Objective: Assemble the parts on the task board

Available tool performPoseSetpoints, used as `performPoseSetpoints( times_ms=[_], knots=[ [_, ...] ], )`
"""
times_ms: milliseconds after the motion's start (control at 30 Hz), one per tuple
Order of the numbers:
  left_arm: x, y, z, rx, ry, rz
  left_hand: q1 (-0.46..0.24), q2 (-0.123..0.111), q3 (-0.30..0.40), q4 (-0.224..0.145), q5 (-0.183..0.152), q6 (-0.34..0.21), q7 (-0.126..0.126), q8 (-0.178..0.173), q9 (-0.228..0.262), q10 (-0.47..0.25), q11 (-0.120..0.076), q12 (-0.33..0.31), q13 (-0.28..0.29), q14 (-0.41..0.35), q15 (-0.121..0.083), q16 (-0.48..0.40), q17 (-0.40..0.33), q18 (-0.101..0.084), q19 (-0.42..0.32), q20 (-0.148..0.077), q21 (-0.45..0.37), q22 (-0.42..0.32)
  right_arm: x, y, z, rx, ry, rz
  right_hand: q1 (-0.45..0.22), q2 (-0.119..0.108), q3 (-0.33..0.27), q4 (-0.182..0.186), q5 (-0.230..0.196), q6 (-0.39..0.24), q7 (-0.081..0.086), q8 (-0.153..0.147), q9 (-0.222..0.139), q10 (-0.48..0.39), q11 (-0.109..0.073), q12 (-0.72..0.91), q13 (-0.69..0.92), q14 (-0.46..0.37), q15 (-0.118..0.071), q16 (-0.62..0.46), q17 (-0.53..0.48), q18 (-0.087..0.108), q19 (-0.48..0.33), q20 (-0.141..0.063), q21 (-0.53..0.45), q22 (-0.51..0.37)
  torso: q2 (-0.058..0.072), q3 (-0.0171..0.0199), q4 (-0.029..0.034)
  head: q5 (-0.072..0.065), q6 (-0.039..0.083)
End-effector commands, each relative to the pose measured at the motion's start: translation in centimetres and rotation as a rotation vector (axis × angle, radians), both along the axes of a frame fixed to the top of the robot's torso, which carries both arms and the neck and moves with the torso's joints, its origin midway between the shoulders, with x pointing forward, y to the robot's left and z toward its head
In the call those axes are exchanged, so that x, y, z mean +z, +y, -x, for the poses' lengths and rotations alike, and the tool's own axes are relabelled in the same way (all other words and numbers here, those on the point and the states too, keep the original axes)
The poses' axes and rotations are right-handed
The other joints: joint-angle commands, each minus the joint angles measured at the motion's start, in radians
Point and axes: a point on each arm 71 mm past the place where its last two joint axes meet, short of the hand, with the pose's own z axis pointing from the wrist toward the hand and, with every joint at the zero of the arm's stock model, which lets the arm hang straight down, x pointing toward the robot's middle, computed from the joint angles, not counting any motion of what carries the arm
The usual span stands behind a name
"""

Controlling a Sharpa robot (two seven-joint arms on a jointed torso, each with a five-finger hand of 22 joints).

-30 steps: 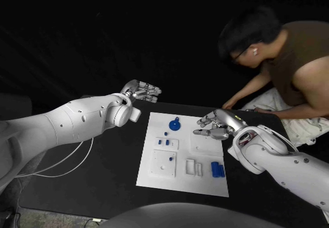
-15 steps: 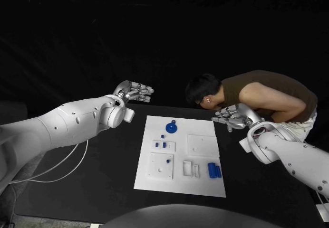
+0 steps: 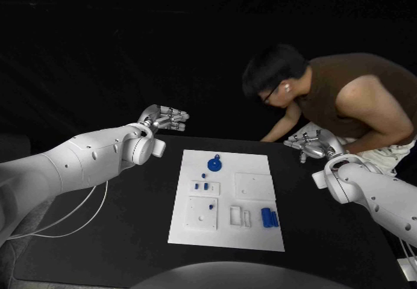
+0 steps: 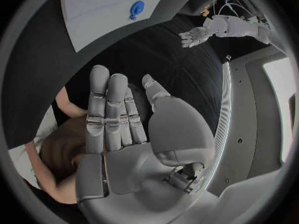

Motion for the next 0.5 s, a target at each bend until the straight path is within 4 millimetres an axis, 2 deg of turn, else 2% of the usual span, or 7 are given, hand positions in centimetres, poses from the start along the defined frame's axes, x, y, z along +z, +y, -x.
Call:
performPoseSetpoints(
  times_ms=[33,500],
  knots=[
    [0.11,-0.17,-0.03,-0.009,-0.012,0.02,-0.002,0.007,0.004,0.001,0.004,-0.003,0.004,-0.002,0.0,-0.005,0.001,-0.006,-0.001,-0.007,-0.001,-0.003,-0.001,0.004,-0.002,0.005,0.0,-0.001,0.11,-0.3,-0.02,-0.007,-0.02,-0.034,-0.005,0.009,0.0,-0.008,0.006,0.007,-0.002,-0.005,-0.001,0.007,0.0,-0.002,-0.001,-0.003,-0.001,0.006,0.0,0.015,0.038,0.001,0.006,0.002,0.001,0.0004,-0.0002,-0.002,0.002],
    [0.02,-0.03,0.01,-0.006,-0.013,0.019,-0.002,0.008,0.004,0.001,0.004,-0.002,0.004,-0.002,0.0,-0.003,0.001,-0.006,-0.001,-0.004,-0.002,-0.002,-0.001,0.005,-0.001,0.005,0.001,-0.001,-0.45,-1.15,0.1,-0.007,-0.014,-0.048,-0.007,0.019,0.03,-0.036,0.022,0.009,-0.003,-0.005,-0.001,0.009,-0.001,-0.002,-0.002,-0.006,-0.002,0.005,0.001,0.015,0.036,0.0,0.006,-0.001,0.004,0.0006,0.0007,-0.017,0.008]
  ],
)
